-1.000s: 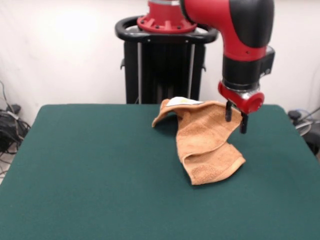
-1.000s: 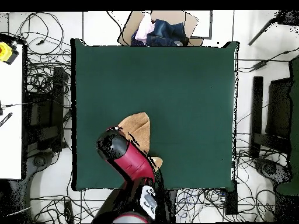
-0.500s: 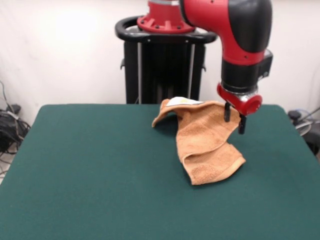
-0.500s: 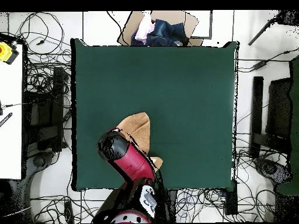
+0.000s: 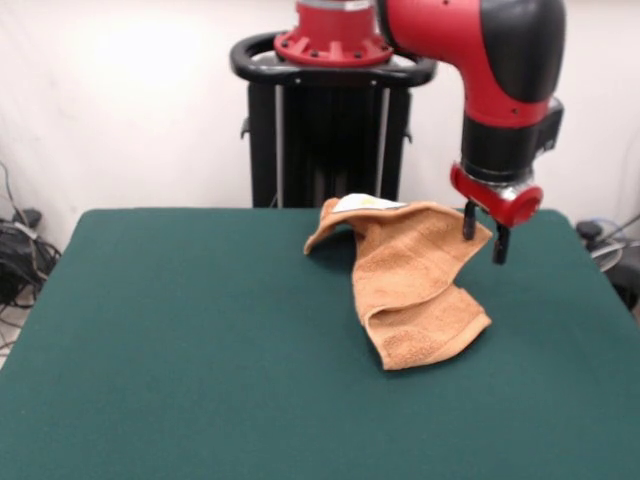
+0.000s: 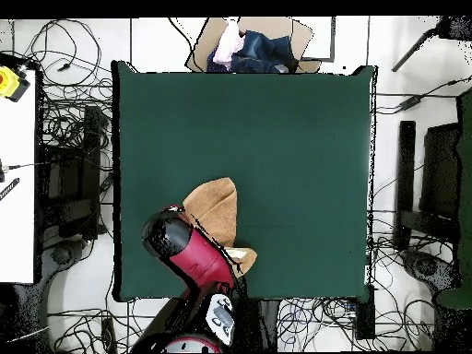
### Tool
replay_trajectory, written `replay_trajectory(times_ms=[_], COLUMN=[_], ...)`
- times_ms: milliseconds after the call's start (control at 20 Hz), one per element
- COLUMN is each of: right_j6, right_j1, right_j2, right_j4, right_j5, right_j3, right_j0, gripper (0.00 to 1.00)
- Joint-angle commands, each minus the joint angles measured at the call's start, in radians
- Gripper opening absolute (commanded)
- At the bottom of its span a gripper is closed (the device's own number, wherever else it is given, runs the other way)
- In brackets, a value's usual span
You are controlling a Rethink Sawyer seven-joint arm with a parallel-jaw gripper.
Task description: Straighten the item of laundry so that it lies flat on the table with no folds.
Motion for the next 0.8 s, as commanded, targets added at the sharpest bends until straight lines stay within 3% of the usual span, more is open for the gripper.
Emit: replay_trajectory(times_ms=[50,200,550,800], right_j6=[0.315,0.309,0.289,0.329], right_j1=[0.059,0.077,0.169,0.189], right_j2=[-0.012,0.005,0.19,0.219], right_j4=[0.016,0.031,0.046,0.033], right_j5=[0.072,0.039,-0.194,-0.239], right_j3=[0.019,0.018,0.036,0.047], right_j0=[0.023,0.022,-0.1,-0.104], gripper=[1.0,1.0,1.0,1.0])
